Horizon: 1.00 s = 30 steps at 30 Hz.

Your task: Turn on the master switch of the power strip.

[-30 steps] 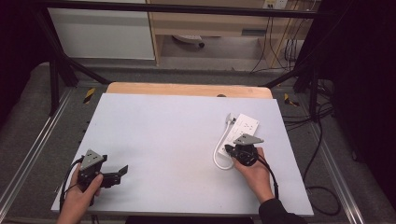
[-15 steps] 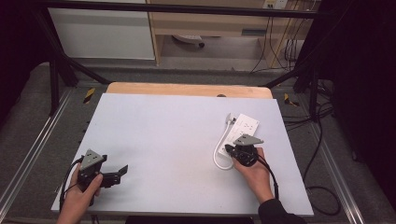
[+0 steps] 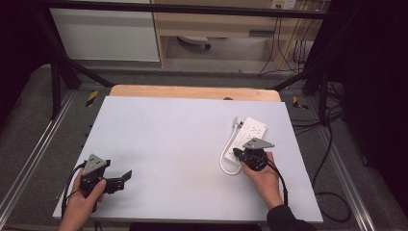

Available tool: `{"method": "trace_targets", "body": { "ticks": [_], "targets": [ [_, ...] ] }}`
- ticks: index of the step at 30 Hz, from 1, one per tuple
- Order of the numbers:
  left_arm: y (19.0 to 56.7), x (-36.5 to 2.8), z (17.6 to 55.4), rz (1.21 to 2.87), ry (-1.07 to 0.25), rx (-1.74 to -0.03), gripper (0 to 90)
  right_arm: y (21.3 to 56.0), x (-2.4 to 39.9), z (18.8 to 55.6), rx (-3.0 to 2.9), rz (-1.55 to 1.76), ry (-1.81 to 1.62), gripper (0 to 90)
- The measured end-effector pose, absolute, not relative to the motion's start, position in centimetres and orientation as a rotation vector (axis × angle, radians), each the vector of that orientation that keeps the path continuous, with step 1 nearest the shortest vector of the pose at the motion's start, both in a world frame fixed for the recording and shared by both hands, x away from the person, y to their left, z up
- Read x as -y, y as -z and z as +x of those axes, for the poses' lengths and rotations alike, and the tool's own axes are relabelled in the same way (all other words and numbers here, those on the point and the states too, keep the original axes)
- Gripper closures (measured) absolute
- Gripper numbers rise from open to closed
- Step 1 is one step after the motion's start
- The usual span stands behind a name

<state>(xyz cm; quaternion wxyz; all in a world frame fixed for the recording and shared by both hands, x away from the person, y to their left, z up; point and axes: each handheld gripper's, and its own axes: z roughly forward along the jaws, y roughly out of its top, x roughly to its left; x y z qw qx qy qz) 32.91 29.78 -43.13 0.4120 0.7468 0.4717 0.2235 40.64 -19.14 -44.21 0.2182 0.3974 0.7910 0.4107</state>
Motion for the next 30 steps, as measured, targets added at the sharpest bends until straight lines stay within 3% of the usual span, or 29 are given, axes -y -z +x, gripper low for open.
{"method": "trace_targets", "body": {
  "ticks": [30],
  "targets": [
    [43.06, -29.82, 32.87, 1.877, -0.566, -1.183, 7.1, 43.58, 19.42, 40.41, -2.136, 1.098, -1.229, 90.0]
  ]
}}
